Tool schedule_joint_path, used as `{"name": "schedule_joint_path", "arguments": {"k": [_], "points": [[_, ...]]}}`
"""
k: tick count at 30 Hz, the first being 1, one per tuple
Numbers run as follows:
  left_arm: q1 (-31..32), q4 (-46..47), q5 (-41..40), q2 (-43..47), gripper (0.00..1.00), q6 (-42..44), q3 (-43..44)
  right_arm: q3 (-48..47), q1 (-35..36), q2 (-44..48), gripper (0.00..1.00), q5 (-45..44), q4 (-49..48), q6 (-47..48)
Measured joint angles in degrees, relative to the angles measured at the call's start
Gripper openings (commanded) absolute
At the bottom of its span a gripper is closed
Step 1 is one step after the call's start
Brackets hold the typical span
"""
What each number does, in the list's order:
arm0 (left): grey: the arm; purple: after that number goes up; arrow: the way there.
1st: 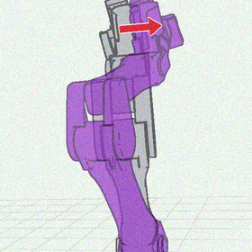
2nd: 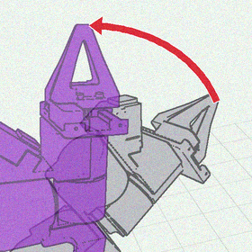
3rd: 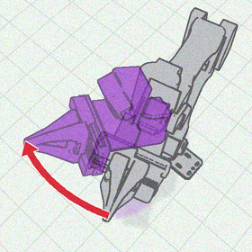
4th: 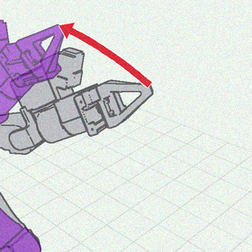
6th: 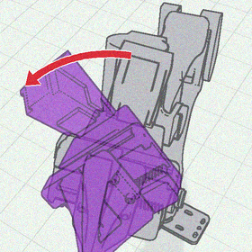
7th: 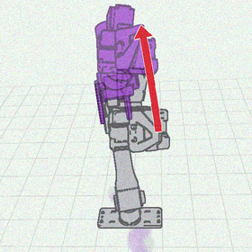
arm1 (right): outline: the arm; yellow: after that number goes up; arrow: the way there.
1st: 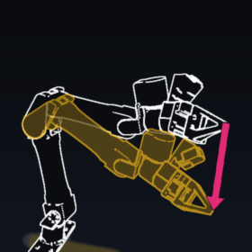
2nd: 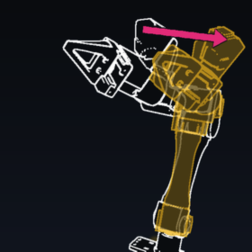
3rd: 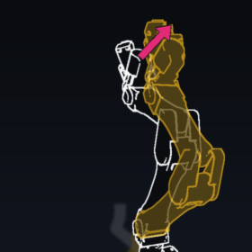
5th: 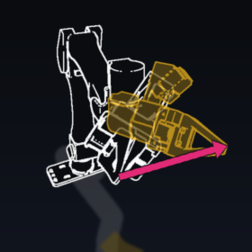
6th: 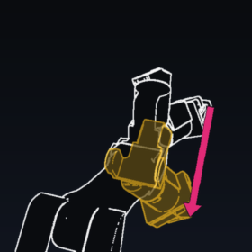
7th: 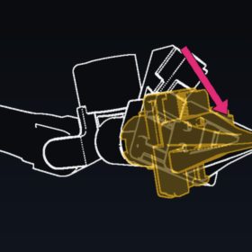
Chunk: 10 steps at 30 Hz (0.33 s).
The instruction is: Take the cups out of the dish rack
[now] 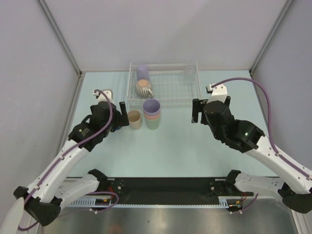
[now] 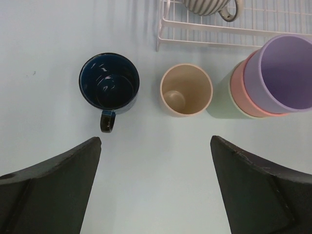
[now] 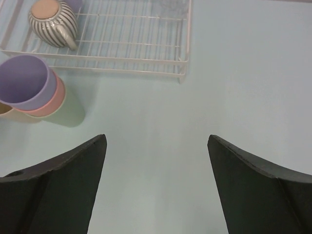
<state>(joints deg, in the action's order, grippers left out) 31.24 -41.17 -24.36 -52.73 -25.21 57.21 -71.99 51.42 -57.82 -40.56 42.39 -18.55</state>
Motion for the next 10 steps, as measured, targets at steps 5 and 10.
{"name": "schedule_joint_path", "arguments": {"k": [5,10], "points": [[1.7,-0.1,-1.0,0.4,1.00,0.1,0.3,7.1,-0.9,1.1,0.91,-0.7,-2.5,-1.6],[2.8,-0.2,-2.1,-0.7,1.00,0.3,1.9,11.1,-2.8,1.0,0.91,0.3,-4.9,-2.4]]}}
